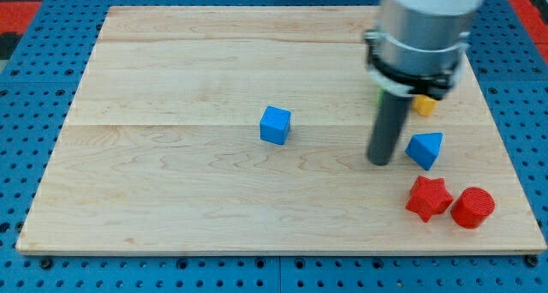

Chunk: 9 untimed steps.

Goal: Slide the blue triangle close to the blue cube

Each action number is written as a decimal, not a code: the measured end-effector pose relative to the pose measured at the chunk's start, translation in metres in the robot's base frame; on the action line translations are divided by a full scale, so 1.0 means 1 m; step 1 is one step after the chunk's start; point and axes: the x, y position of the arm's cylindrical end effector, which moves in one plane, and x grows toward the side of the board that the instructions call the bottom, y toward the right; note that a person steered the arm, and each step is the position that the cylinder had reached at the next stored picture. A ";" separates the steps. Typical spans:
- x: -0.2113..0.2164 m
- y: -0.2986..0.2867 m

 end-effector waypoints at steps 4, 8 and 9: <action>-0.004 0.145; -0.016 0.023; -0.001 0.071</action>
